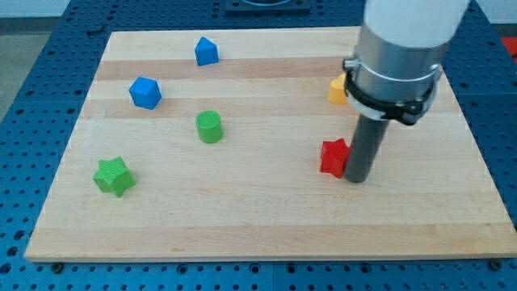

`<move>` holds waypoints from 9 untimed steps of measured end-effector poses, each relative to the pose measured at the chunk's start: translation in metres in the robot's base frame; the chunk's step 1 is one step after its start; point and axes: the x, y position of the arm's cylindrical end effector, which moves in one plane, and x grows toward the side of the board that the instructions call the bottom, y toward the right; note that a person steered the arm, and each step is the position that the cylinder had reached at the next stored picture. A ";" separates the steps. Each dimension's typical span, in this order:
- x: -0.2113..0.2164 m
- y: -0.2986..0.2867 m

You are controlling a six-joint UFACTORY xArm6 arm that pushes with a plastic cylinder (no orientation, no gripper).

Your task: Slide the red star a bit up

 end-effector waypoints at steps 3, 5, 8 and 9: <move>-0.002 -0.019; 0.029 -0.030; -0.022 -0.035; -0.021 -0.036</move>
